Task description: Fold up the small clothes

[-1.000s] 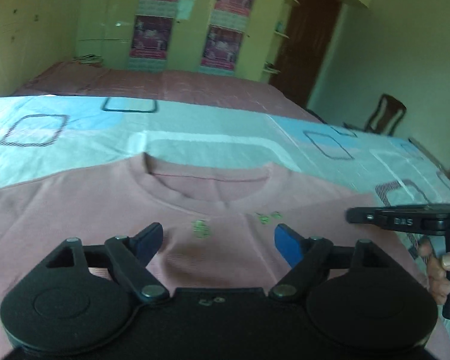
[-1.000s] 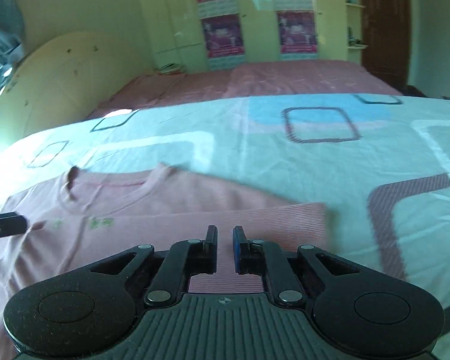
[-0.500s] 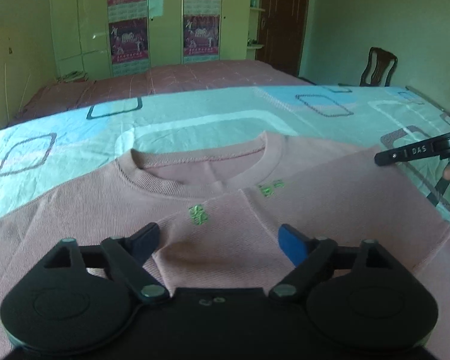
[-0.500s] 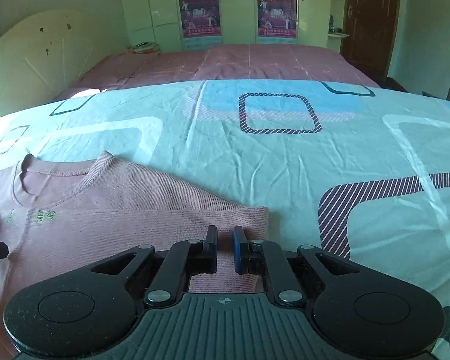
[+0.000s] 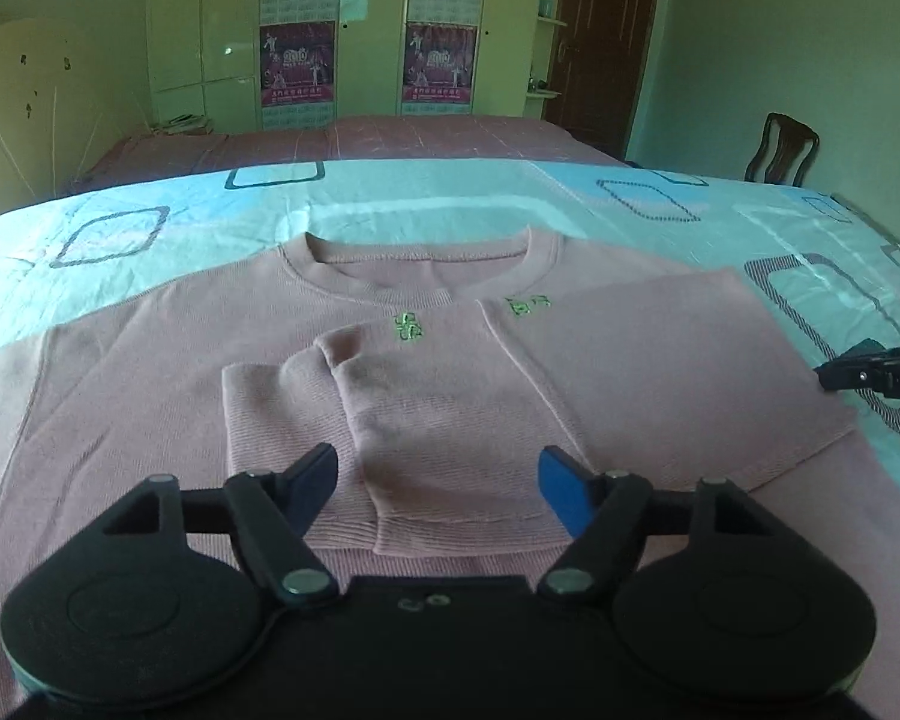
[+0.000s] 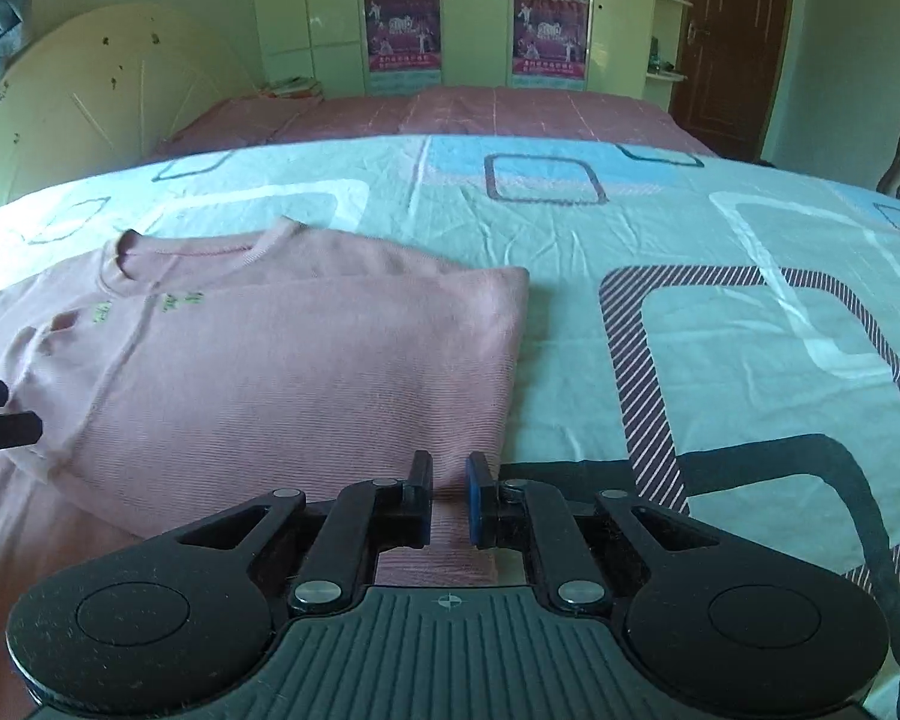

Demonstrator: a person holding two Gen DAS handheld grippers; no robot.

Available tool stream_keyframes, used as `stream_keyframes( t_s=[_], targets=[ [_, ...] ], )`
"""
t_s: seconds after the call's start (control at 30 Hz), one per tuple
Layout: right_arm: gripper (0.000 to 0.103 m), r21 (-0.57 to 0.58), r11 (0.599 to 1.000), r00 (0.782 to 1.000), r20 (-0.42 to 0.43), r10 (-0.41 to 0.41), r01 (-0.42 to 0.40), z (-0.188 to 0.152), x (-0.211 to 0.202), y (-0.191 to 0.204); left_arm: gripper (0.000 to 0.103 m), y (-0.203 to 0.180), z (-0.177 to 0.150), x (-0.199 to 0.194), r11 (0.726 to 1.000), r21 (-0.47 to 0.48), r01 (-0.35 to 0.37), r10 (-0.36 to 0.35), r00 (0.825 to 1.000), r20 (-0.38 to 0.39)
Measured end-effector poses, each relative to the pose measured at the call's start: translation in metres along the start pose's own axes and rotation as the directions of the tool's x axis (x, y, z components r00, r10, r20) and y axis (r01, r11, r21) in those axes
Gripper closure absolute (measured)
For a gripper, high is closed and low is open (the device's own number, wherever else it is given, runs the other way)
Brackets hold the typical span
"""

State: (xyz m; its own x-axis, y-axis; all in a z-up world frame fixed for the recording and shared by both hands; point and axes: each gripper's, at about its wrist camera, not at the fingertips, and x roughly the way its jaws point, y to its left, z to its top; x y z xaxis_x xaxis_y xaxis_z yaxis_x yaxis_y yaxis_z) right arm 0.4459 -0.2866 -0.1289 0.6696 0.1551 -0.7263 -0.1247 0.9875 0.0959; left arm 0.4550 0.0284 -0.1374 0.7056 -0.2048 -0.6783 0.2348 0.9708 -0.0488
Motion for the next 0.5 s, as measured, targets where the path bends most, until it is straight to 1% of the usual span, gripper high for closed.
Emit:
stream_keyframes(
  t_s=[0.03,0.07,0.1,0.13,0.17,0.23,0.27,0.3,0.33,0.37,0.43,0.5],
  targets=[
    [0.093,-0.002,1.000,1.000,-0.010,0.000,0.000,-0.005,0.000,0.003,0.025,0.001,-0.002,0.004,1.000,-0.005,-0.003,0.003,1.000,-0.027],
    [0.093,0.002,1.000,0.999,-0.043,0.004,-0.004,-0.010,0.004,0.005,0.025,0.003,-0.005,0.010,1.000,-0.012,0.002,-0.003,0.998,-0.065],
    [0.093,0.011,1.000,0.996,-0.088,0.008,-0.007,-0.015,0.011,0.006,0.025,0.003,-0.007,0.012,1.000,0.001,-0.001,0.001,0.998,-0.060],
    [0.093,0.015,1.000,0.997,-0.073,-0.002,0.003,-0.017,0.009,0.008,0.025,0.002,-0.007,0.010,1.000,0.008,-0.004,0.005,0.998,-0.055],
    [0.093,0.025,1.000,0.997,-0.076,-0.007,0.008,-0.014,0.006,0.010,0.025,0.003,-0.004,0.007,1.000,-0.012,0.003,-0.004,0.999,-0.053],
    [0.093,0.059,0.998,0.998,-0.059,0.019,-0.016,-0.010,-0.003,0.013,0.025,0.012,-0.004,-0.005,0.997,-0.073,0.029,-0.029,0.999,-0.011],
    [0.089,0.069,0.997,0.998,-0.053,0.025,-0.021,-0.008,-0.006,0.016,0.025,0.017,-0.004,-0.009,0.995,-0.093,0.023,-0.024,1.000,0.000],
    [0.082,0.071,0.997,0.999,-0.046,0.024,-0.021,-0.007,-0.010,0.019,0.026,0.023,-0.005,-0.013,0.994,-0.112,0.013,-0.013,1.000,0.002],
    [0.056,0.070,0.997,0.999,-0.027,0.023,-0.021,-0.006,-0.014,0.022,0.027,0.032,-0.008,-0.019,0.990,-0.139,0.000,0.002,1.000,0.010],
    [0.043,0.067,0.997,1.000,-0.007,0.027,-0.026,-0.006,-0.017,0.026,0.028,0.042,-0.011,-0.027,0.986,-0.167,-0.014,0.018,1.000,0.023],
    [0.043,0.062,0.997,0.999,0.014,0.039,-0.040,-0.006,-0.022,0.034,0.029,0.068,-0.018,-0.046,0.971,-0.233,-0.061,0.074,0.996,0.047],
    [0.043,0.063,0.997,0.999,0.022,0.049,-0.051,-0.005,-0.022,0.043,0.030,0.101,-0.028,-0.067,0.942,-0.316,-0.115,0.143,0.987,0.069]
  ],
)
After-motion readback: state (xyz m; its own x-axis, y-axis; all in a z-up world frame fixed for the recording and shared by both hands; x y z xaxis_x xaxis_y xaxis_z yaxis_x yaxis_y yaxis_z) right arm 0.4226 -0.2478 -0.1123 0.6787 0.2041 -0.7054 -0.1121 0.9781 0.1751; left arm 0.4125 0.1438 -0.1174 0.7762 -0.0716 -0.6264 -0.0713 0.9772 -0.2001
